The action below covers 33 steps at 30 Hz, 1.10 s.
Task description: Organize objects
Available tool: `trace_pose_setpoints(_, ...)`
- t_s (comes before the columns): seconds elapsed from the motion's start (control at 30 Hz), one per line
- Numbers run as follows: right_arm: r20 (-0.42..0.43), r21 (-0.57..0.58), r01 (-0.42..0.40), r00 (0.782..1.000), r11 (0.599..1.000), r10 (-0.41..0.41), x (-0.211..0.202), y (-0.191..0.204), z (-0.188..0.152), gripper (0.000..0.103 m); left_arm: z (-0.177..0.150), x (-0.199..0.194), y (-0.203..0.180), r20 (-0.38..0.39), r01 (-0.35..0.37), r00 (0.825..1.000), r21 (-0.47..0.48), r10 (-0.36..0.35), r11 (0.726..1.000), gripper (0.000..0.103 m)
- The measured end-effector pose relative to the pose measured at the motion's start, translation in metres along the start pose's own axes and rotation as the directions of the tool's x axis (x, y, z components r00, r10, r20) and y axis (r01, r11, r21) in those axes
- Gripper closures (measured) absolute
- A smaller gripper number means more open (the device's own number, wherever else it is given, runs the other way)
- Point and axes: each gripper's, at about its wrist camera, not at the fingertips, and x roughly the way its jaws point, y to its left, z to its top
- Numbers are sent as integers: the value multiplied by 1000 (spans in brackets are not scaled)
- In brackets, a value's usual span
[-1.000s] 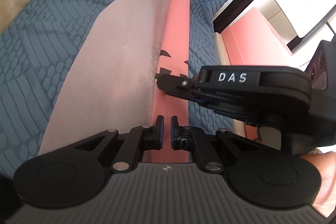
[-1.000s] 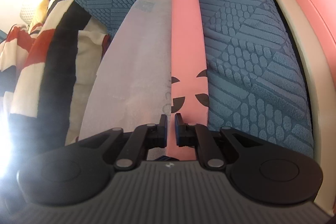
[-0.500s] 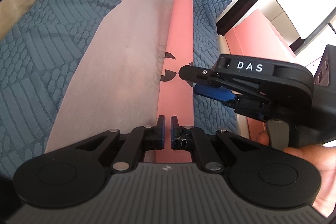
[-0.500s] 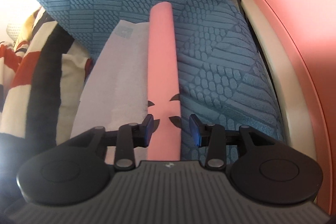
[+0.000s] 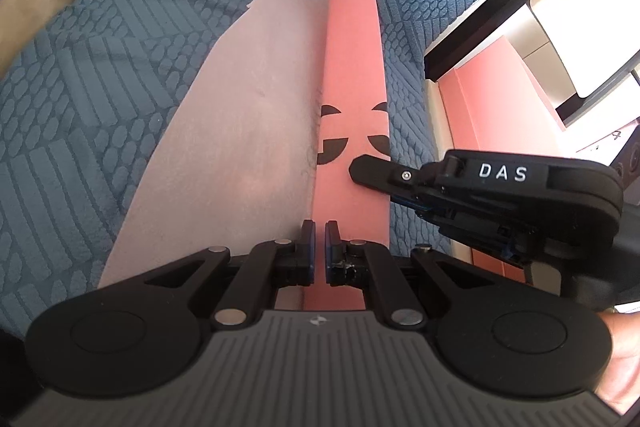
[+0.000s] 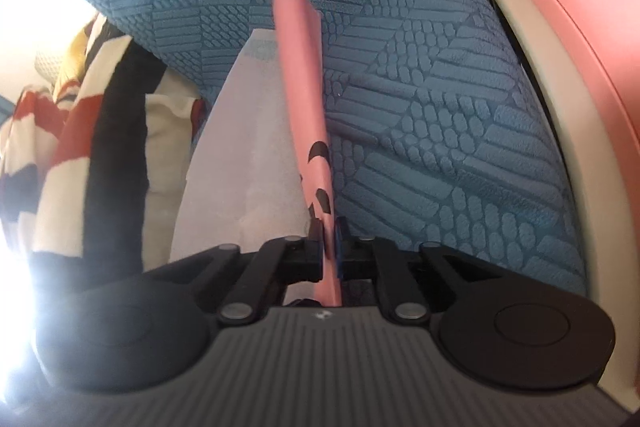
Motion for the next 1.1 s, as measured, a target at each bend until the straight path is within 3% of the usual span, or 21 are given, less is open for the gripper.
trace_pose_setpoints(0.37,14,7,52,999,999,-52,-25,-8,-4,96,-6,16,-8,-43,126,991,-27,-127,992,97)
trace_pose_setpoints(0.73,9,15,25,1000,1000,-25,-32,1,-9,92,-4,20,3,-30,148,988,-132,-153,980,97)
trace_pose_setpoints(1.1,5,-9,35,999,999,-35,-34,11,-9,90,-7,17,17,-29,153,987,-155,-159,976,97)
